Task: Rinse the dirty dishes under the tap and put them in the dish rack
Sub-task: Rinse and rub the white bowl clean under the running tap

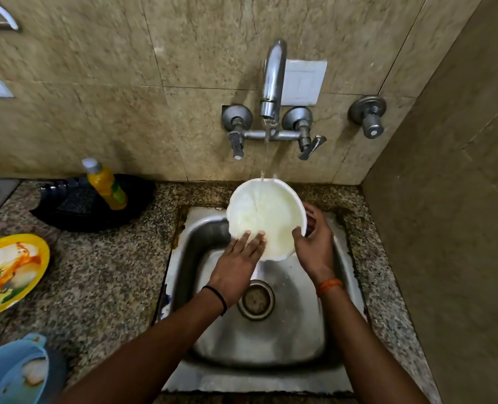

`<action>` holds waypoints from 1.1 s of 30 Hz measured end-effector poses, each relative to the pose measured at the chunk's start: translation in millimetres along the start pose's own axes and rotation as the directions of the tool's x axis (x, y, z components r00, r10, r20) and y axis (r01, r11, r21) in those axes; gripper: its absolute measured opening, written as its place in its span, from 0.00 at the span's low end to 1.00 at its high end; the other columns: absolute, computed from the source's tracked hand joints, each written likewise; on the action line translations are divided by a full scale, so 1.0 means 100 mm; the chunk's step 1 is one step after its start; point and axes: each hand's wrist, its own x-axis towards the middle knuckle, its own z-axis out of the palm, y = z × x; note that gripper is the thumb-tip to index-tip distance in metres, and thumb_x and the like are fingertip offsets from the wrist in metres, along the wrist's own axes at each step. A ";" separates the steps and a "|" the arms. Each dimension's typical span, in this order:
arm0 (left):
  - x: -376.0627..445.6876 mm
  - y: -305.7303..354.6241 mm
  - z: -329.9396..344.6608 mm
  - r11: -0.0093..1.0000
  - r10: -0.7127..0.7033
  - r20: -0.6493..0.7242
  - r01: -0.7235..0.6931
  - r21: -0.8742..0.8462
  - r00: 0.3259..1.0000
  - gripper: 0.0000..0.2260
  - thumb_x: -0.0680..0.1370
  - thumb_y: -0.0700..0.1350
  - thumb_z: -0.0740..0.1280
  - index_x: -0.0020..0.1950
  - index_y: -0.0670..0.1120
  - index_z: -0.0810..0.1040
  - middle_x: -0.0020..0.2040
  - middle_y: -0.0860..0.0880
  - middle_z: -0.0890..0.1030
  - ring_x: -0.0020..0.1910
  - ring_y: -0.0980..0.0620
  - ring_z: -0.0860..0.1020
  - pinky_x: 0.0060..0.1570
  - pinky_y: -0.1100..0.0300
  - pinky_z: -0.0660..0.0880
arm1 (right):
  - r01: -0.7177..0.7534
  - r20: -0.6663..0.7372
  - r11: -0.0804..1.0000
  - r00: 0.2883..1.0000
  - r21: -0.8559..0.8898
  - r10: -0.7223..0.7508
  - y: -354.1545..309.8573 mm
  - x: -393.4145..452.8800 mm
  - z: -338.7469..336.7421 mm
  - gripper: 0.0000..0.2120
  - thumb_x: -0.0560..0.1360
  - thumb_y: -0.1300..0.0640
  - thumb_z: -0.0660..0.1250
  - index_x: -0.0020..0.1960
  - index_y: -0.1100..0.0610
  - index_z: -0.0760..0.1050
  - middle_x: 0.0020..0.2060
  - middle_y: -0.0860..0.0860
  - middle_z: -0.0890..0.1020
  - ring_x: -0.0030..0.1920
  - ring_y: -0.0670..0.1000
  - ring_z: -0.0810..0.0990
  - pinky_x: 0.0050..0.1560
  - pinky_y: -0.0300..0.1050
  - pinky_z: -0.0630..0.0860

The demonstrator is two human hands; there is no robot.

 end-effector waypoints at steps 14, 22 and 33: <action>0.00 -0.13 -0.16 0.992 0.037 -0.160 -0.017 0.123 0.986 0.26 0.68 0.36 0.62 0.66 0.43 0.76 0.67 0.41 0.75 0.67 0.41 0.73 0.67 0.45 0.67 | -0.129 -0.073 0.981 0.987 0.147 0.141 0.04 0.25 -0.03 0.24 0.71 0.72 0.65 0.65 0.58 0.74 0.52 0.53 0.80 0.50 0.50 0.79 0.42 0.38 0.76; 0.12 -0.12 -0.41 0.991 0.135 -0.142 -0.136 0.007 0.981 0.25 0.66 0.33 0.69 0.62 0.48 0.78 0.60 0.46 0.81 0.54 0.43 0.81 0.56 0.51 0.77 | -0.421 0.069 0.889 0.907 0.181 0.416 0.11 0.29 0.02 0.15 0.74 0.67 0.65 0.59 0.58 0.76 0.53 0.57 0.81 0.49 0.63 0.82 0.36 0.55 0.83; 0.27 -0.24 -0.58 0.466 -0.396 -0.016 0.186 -0.865 0.918 0.16 0.73 0.41 0.72 0.61 0.46 0.79 0.55 0.47 0.83 0.54 0.48 0.80 0.54 0.56 0.75 | -0.155 0.327 0.985 0.937 0.077 0.122 -0.24 0.21 0.31 0.25 0.78 0.66 0.62 0.74 0.59 0.65 0.70 0.55 0.73 0.69 0.52 0.72 0.70 0.49 0.69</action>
